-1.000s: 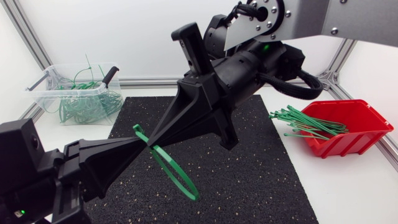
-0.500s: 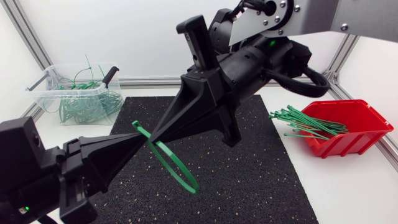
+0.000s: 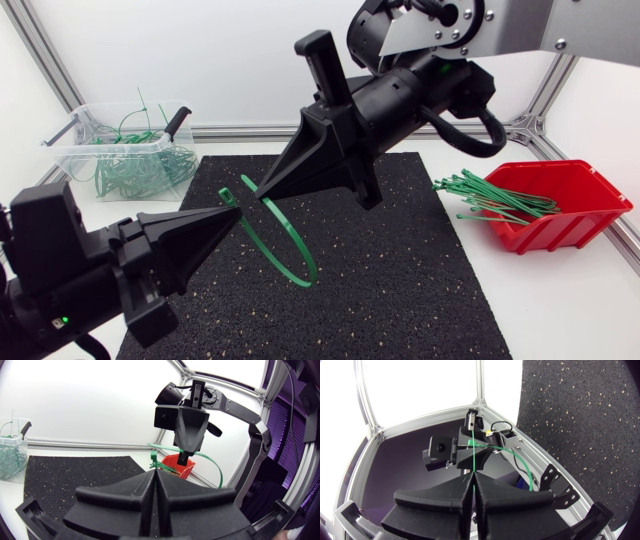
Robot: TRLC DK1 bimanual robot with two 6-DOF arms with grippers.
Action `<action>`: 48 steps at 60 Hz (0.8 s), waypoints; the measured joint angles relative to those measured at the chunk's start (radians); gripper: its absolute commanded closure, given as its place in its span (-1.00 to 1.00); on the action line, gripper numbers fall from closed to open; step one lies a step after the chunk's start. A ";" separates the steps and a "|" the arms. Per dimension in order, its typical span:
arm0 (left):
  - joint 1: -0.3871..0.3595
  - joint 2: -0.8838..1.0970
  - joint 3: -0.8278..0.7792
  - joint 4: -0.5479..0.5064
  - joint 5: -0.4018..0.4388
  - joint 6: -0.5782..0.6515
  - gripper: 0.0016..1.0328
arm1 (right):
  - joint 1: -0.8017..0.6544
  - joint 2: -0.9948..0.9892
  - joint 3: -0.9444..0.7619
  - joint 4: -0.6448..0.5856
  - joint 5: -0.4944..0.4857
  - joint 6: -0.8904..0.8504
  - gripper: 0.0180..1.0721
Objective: Take a green cable tie from the red box, thread the tail through the head to close it, then place it in the transparent bin on the left.
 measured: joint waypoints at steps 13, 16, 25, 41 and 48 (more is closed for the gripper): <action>0.035 -0.001 -0.024 0.011 0.002 0.014 0.94 | -0.038 -0.013 -0.107 0.175 0.087 0.091 0.89; 0.044 -0.001 -0.028 0.011 0.014 0.019 0.94 | -0.045 -0.020 -0.122 0.212 0.105 0.112 0.89; 0.085 -0.006 -0.050 0.018 0.069 0.023 0.94 | -0.050 -0.047 -0.143 0.235 0.045 0.153 0.89; 0.188 0.008 -0.111 0.098 0.178 0.068 0.94 | 0.004 -0.057 -0.215 0.249 -0.006 0.163 0.89; 0.244 0.029 -0.111 0.111 0.208 0.071 0.94 | 0.018 -0.056 -0.224 0.255 -0.009 0.163 0.89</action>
